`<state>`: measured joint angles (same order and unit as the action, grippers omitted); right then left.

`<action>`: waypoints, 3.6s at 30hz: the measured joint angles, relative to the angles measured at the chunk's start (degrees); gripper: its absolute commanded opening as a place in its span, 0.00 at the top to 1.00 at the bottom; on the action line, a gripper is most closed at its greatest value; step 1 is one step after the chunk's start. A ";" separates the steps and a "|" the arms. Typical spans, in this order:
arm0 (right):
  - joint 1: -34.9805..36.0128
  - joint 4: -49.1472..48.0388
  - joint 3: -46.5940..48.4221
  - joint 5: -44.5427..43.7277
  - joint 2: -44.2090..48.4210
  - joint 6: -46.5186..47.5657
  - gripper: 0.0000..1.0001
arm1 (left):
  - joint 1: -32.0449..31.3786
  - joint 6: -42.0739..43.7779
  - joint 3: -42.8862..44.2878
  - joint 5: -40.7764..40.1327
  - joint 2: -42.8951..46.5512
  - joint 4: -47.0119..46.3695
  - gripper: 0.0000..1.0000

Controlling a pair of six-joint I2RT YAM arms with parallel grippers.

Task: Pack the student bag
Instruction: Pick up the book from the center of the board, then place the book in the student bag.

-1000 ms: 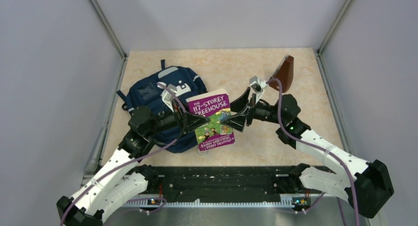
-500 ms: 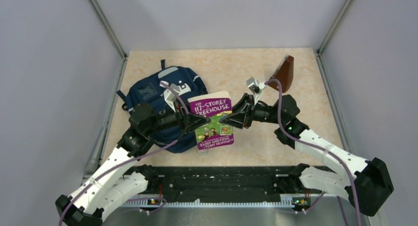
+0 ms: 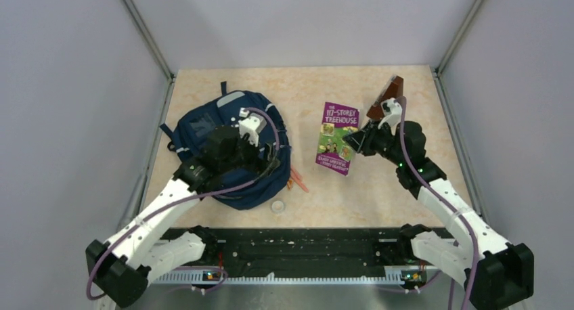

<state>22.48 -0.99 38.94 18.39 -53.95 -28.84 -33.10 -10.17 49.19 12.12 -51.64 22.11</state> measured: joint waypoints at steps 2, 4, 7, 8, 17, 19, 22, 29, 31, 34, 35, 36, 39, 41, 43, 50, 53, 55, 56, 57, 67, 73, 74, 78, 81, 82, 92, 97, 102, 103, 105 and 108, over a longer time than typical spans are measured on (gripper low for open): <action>-3.04 1.99 -0.96 -1.25 0.76 -0.37 1.00 | -0.04 1.31 0.02 -2.67 -4.28 3.28 0.18; -4.92 3.26 -1.95 -1.42 1.64 -0.76 1.00 | -0.17 1.97 0.11 -5.20 -8.57 6.91 0.18; -6.36 4.22 -3.39 -1.11 2.73 -1.14 1.00 | -0.63 2.03 0.20 -7.63 -12.85 10.82 0.19; -6.56 4.26 -3.67 -0.96 2.82 -1.22 1.00 | -0.81 1.92 0.24 -8.24 -13.79 11.76 0.19; -7.63 3.63 -4.46 1.33 2.78 -1.70 1.00 | -2.73 -1.62 1.42 -12.44 -17.79 18.14 0.16; -7.93 3.52 -4.48 1.88 2.45 -1.97 1.00 | -2.97 -2.38 1.84 -13.09 -18.43 18.82 0.15; -8.26 2.95 -4.74 2.67 1.90 -2.38 1.00 | -3.39 -3.39 2.29 -14.08 -19.65 19.67 0.17; -8.66 2.73 -4.92 3.93 1.64 -2.86 1.00 | -4.57 -4.92 5.51 -18.84 -24.24 22.86 0.53; -8.74 2.73 -4.92 4.02 1.64 -2.86 1.00 | -5.01 -4.92 5.95 -20.04 -24.63 23.04 0.59; -8.79 2.73 -4.94 4.22 1.64 -2.89 1.00 | -5.81 -4.87 6.78 -22.08 -24.61 23.26 0.80; -8.79 2.73 -4.94 4.37 1.64 -2.89 1.00 | -6.08 -4.94 7.10 -22.56 -24.61 23.32 0.90; -8.79 2.73 -4.94 4.46 1.64 -2.89 1.00 | -6.25 -4.92 7.43 -22.93 -24.59 23.41 0.98; -8.83 2.73 -4.94 5.11 1.64 -2.86 1.00 | -6.73 -4.52 8.44 -24.68 -24.13 24.00 1.00; -8.90 2.73 -4.94 5.84 1.64 -2.86 1.00 | -6.88 -4.17 9.20 -25.88 -22.84 24.57 1.00; -8.90 2.73 -4.94 6.91 1.64 -2.84 1.00 | -6.95 -3.26 10.43 -27.65 -20.26 24.65 1.00; -8.55 1.07 -5.22 13.31 -0.33 -5.07 1.00 | -6.95 1.14 12.57 -34.73 -6.88 17.29 1.00; -6.05 -2.36 -6.08 14.12 -2.16 -7.80 1.00 | -6.93 2.97 12.37 -37.27 -2.14 12.81 1.00; -2.60 -4.98 -6.36 14.16 -4.35 -9.86 1.00 | -6.69 4.35 11.63 -38.77 0.31 10.23 1.00; -0.24 -6.64 -6.38 14.16 -5.97 -11.21 1.00 | -6.64 4.90 10.97 -39.28 1.33 9.20 1.00; 1.64 -8.17 -6.38 14.27 -7.45 -12.41 1.00 | -6.64 5.46 10.29 -39.69 2.03 8.50 1.00; 18.34 -23.34 -0.26 14.25 -30.93 -25.27 1.00 | -6.73 7.32 3.17 -38.93 7.76 3.19 1.00; 21.88 -30.69 7.78 13.03 -42.07 -32.26 1.00 | -6.69 7.13 2.60 -37.16 8.37 2.25 1.00; 22.01 -31.85 9.01 12.55 -43.80 -33.57 1.00 | -6.69 7.10 2.56 -36.87 8.37 2.21 1.00; 22.03 -34.07 15.39 9.66 -51.12 -37.83 1.00 | -6.67 6.99 2.14 -35.82 8.55 1.46 1.00; 22.16 -34.60 18.75 6.78 -55.04 -39.80 1.00 | -6.67 6.88 1.79 -35.04 9.07 1.33 1.00; 22.29 -34.60 19.71 5.51 -56.11 -40.26 1.00 | -6.67 6.86 1.68 -34.86 9.27 1.25 1.00; 24.33 -35.34 31.26 -7.67 -67.60 -42.95 1.00 | -6.62 5.95 1.05 -32.24 9.49 0.96 1.00; 27.08 -32.83 37.94 -15.34 -71.14 -40.46 1.00 | -6.54 5.79 1.03 -31.91 9.49 0.59 1.00; 28.96 -28.61 43.82 -22.25 -73.66 -36.13 0.88 | -6.32 5.77 1.03 -31.87 9.49 0.20 1.00; 29.07 -28.39 44.19 -22.93 -73.90 -35.58 0.81 | -6.32 5.77 1.03 -31.87 9.49 0.17 1.00; 29.14 -28.17 44.33 -23.61 -74.05 -34.73 0.64 | -6.32 5.77 1.01 -31.87 9.49 0.17 1.00; 29.14 -29.07 43.91 -24.55 -74.05 -32.76 0.49 | -6.32 5.77 0.94 -31.87 9.49 0.11 1.00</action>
<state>51.62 -30.06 82.85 -6.15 -128.01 -61.60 -39.42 -4.40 50.13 -19.75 -42.15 22.22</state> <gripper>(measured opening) 0.394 0.011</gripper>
